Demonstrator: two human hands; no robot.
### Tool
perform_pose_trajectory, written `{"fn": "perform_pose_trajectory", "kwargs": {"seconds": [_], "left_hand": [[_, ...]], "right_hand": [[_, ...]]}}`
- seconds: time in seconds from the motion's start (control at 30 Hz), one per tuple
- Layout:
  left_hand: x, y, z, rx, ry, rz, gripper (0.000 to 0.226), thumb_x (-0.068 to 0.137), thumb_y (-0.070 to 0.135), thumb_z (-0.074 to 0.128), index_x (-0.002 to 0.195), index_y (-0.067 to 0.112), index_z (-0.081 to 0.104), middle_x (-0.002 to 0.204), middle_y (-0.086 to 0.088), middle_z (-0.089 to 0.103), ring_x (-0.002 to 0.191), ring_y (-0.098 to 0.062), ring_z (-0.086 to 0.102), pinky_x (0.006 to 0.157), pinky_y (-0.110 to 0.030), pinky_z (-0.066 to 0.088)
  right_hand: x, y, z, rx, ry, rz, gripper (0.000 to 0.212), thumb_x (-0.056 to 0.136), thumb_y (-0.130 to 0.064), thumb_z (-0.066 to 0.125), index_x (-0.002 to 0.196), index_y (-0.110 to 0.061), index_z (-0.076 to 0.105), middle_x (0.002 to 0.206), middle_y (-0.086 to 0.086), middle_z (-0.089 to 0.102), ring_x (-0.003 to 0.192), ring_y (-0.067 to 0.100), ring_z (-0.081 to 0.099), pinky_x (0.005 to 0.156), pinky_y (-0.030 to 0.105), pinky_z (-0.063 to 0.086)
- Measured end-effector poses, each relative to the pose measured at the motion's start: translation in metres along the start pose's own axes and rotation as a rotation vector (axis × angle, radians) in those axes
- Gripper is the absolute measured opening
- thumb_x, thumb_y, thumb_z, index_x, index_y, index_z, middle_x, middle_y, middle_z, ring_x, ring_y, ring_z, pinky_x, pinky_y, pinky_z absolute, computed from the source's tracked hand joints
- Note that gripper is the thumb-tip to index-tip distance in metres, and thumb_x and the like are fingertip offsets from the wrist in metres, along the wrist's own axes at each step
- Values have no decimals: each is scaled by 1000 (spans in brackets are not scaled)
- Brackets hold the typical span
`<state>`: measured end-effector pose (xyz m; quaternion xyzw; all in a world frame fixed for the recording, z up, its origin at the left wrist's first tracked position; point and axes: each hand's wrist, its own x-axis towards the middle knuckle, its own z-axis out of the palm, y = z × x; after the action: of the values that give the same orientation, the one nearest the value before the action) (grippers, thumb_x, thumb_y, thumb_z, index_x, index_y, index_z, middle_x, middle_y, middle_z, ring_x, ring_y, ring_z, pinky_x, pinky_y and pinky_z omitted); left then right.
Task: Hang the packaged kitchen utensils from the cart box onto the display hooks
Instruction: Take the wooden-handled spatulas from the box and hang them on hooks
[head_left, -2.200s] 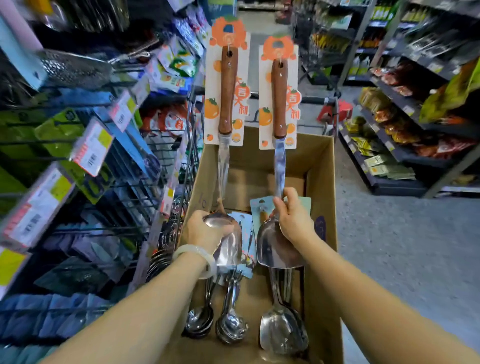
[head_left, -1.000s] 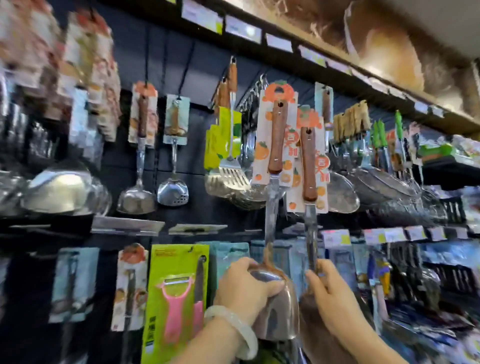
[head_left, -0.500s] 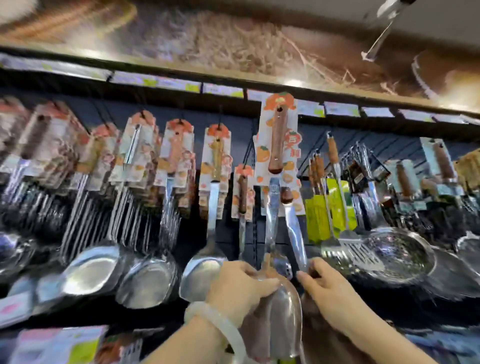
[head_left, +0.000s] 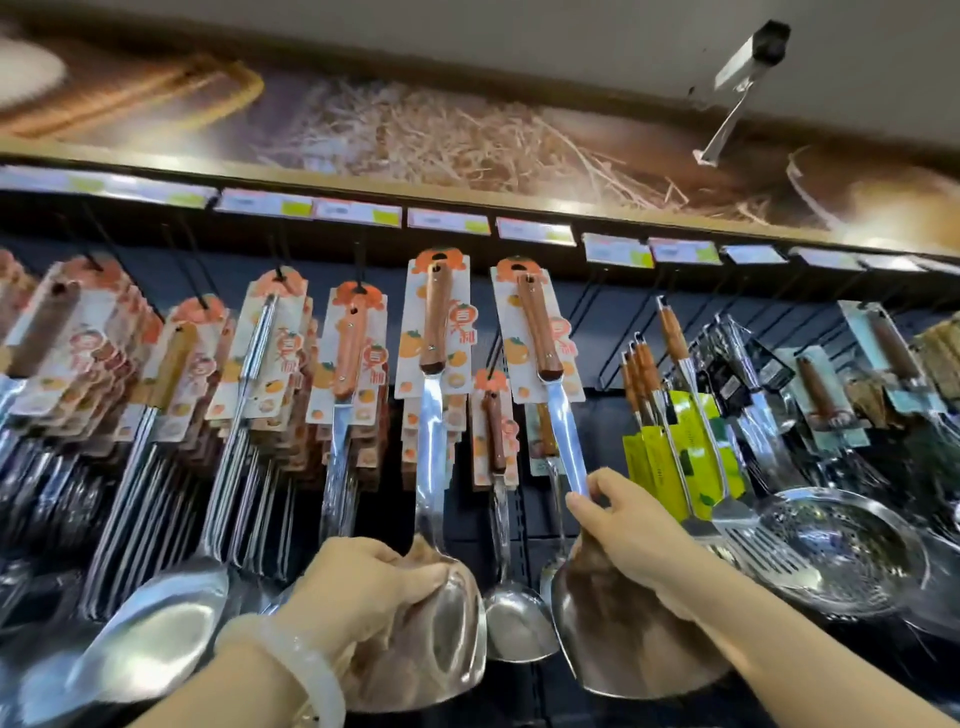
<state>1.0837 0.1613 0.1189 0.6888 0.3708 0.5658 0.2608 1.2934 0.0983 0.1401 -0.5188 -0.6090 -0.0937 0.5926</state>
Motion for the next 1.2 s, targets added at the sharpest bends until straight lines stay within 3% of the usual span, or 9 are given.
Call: {"fn": "perform_pose_trajectory", "kwargs": {"seconds": [0.17,0.33,0.47,0.6,0.73,1.03,1.1,1.13,1.2], "left_hand": [[8,7,-2,6,-2,-34,31,59,32,87,71,9,71,64,-9,71,75,-28,70,81,-42,58],[8,13,2,12,11,-43,31,60,29,86,77,9,71,83,-10,74,84,-28,70,82,-44,58],[8,13,4,57,12,-44,34,62,31,85,85,12,70,88,-7,73,86,-26,69,84,-41,57],[9,11,5,67,26,-52,34,62,31,86,84,11,70,88,-9,73,86,-27,69,83,-43,58],[8,9,6,60,36,-54,29,62,27,86,80,11,70,86,-11,73,86,-30,70,84,-45,57],[9,8,11,42,59,-36,27,62,25,87,77,12,68,87,-11,73,88,-29,68,86,-42,56],[11,8,14,42,61,-30,27,61,25,87,75,12,69,86,-11,73,89,-30,69,87,-42,56],[13,7,15,42,59,-27,27,60,26,88,75,12,70,85,-12,74,89,-30,69,87,-42,56],[16,7,17,34,42,-27,29,60,26,88,78,11,71,84,-11,74,89,-29,70,88,-43,55]], "right_hand": [[20,-4,4,-12,31,-27,24,96,-26,46,79,-11,39,65,3,36,57,14,32,52,27,25],[34,-2,7,-16,51,-14,27,97,-26,45,73,-13,40,67,3,42,57,14,36,51,26,26],[36,3,12,20,0,1,19,98,-27,44,86,-12,45,67,0,44,57,13,37,52,26,29],[37,4,18,92,-20,-8,21,98,-28,44,77,-25,42,72,-3,49,61,10,43,54,22,34],[40,9,25,107,3,-13,20,97,-27,44,86,-11,48,74,2,49,61,12,40,56,27,32],[47,20,35,27,-98,99,31,98,-24,41,70,-14,32,67,1,37,58,14,33,54,27,27],[48,17,31,-26,-167,149,23,99,-30,37,90,-11,44,76,3,45,65,14,43,59,28,34],[48,15,29,-69,-214,177,34,99,-36,34,114,-6,43,92,6,54,80,17,52,70,31,41],[49,9,24,-136,-233,166,61,97,-46,32,143,-6,21,133,11,49,114,25,52,94,34,41]]}}
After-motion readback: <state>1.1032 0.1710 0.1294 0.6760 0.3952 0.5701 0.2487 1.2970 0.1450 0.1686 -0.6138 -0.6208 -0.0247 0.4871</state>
